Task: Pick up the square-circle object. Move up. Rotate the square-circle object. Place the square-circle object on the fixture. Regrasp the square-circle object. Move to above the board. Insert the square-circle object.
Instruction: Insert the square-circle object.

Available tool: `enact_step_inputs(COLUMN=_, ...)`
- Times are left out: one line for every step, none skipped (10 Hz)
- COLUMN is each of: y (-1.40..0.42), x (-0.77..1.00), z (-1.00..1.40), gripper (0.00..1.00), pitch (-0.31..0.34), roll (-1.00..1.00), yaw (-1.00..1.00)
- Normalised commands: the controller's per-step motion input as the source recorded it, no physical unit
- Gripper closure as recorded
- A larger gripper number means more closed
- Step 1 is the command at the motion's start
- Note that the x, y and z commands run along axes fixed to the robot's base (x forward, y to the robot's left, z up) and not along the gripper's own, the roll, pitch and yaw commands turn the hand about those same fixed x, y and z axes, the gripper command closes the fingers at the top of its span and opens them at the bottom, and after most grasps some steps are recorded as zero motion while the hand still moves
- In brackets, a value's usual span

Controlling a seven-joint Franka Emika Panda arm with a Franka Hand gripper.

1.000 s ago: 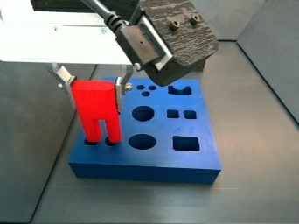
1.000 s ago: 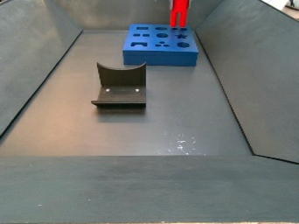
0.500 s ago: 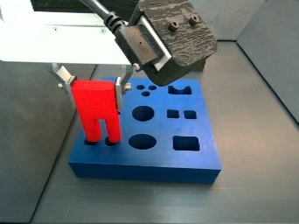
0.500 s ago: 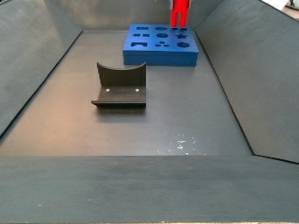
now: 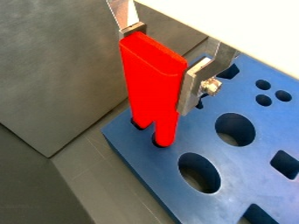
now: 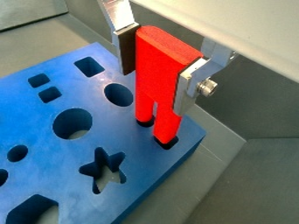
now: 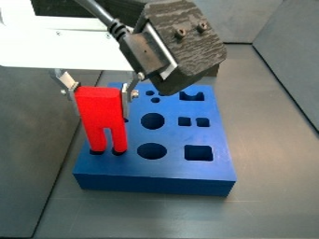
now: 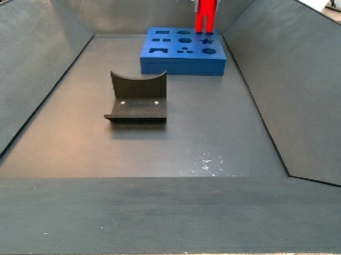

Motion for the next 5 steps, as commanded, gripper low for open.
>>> enact_step_inputs(y=0.0, x=0.0, z=-0.15, gripper=1.0, pitch=0.0, roll=0.14, yaw=0.0)
enact_step_inputs(y=0.0, x=0.0, z=-0.12, gripper=1.0, pitch=0.0, roll=0.14, yaw=0.0)
enact_step_inputs(y=-0.06, x=0.0, z=-0.11, gripper=1.0, pitch=0.0, roll=0.16, yaw=0.0)
enact_step_inputs(y=-0.17, x=0.0, z=-0.05, gripper=1.0, pitch=0.0, roll=0.18, yaw=0.0)
enact_step_inputs(y=-0.21, x=0.0, z=-0.04, gripper=1.0, pitch=0.0, roll=0.2, yaw=0.0)
